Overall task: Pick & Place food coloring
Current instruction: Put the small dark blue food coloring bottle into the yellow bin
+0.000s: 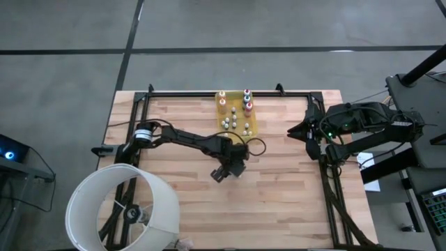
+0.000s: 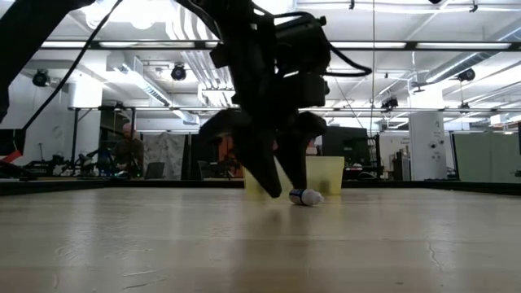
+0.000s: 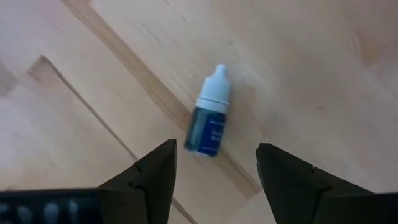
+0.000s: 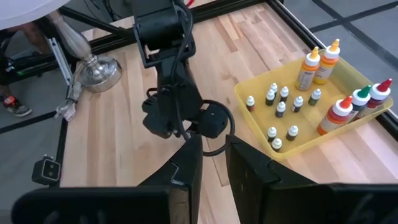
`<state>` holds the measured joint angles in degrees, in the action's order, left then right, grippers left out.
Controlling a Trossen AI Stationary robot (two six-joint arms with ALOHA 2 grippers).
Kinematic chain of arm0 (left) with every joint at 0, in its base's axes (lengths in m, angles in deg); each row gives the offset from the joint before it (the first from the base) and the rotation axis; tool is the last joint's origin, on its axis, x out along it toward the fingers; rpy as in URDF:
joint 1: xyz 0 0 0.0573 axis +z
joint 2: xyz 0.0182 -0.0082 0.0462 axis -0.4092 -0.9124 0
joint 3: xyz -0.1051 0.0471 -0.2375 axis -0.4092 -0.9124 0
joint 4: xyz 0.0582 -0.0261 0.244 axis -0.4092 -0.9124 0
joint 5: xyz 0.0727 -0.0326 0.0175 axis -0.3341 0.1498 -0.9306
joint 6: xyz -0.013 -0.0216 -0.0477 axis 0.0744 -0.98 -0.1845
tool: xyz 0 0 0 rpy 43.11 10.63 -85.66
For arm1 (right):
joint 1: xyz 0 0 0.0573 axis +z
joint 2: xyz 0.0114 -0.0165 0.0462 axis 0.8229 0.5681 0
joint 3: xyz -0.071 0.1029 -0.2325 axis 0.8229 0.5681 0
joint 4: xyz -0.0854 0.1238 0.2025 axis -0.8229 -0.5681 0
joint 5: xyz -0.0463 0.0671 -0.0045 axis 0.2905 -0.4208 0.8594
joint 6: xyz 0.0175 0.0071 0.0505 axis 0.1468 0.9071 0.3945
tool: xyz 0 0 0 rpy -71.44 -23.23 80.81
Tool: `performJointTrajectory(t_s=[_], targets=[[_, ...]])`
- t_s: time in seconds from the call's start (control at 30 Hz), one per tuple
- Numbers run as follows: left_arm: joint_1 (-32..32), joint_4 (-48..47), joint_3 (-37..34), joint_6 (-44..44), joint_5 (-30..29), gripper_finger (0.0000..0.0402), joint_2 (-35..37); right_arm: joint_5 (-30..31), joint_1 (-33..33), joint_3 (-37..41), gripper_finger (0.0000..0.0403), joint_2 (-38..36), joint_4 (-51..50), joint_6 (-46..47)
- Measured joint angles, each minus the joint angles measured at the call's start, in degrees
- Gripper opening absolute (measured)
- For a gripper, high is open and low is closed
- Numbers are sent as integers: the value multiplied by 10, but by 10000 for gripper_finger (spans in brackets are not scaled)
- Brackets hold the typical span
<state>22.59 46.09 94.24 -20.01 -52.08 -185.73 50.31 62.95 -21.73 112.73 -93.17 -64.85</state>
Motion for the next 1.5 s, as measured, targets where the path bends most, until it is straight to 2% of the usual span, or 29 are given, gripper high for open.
performJointTrajectory(t_s=[0.23, 0.67, 1.23, 1.5], targets=[[0, 49, -8, 0, 0, 192, 0, 0, 0, 0, 63, 0, 0, 0], [1, 56, -28, -2, 2, 187, -3, -1, 0, 0, 63, 0, 0, 15], [0, 54, -23, -15, 3, 76, -3, 2, 0, 0, 63, 0, 0, 15], [0, 54, -23, -18, 3, 58, -3, 13, 0, 0, 63, 1, 0, 15]])
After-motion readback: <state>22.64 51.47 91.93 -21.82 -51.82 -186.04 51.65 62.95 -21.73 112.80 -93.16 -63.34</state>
